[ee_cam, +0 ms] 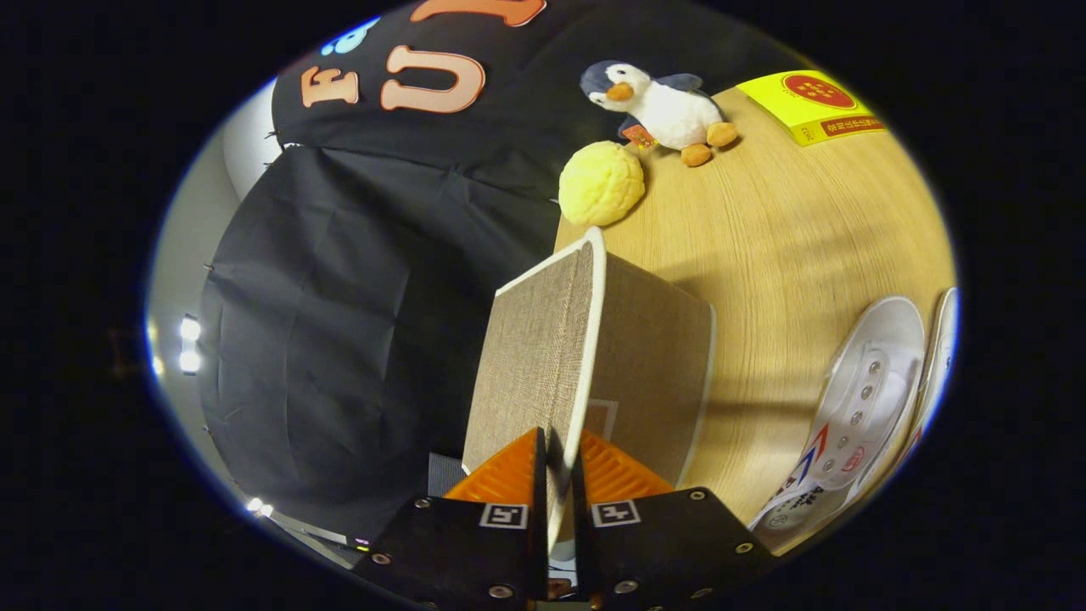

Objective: Open the storage box then place both shoes into the box .Put the left shoe in first, then the right shoe, with the right side of both shoes facing outward in a uniform manner.

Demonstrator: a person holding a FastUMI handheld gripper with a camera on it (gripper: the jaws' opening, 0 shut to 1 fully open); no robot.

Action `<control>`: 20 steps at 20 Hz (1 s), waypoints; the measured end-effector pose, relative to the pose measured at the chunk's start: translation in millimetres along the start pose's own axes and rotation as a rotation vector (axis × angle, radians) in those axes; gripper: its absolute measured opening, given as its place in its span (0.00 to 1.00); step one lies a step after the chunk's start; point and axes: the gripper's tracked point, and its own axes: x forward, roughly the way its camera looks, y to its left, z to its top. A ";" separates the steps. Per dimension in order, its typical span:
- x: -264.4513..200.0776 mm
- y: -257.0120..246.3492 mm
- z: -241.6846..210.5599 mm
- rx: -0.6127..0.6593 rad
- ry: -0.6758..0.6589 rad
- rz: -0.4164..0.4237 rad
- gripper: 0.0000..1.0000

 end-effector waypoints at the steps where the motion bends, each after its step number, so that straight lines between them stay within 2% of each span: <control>1: -1.2 0.6 0.9 0.006 0.000 -0.004 0.07; 5: -12.3 22.8 6.3 0.036 -0.023 0.034 0.04; 11: -26.4 92.8 24.3 -0.018 -0.068 0.126 0.04; 20: 5.2 193.0 34.4 -0.115 -0.085 0.192 0.04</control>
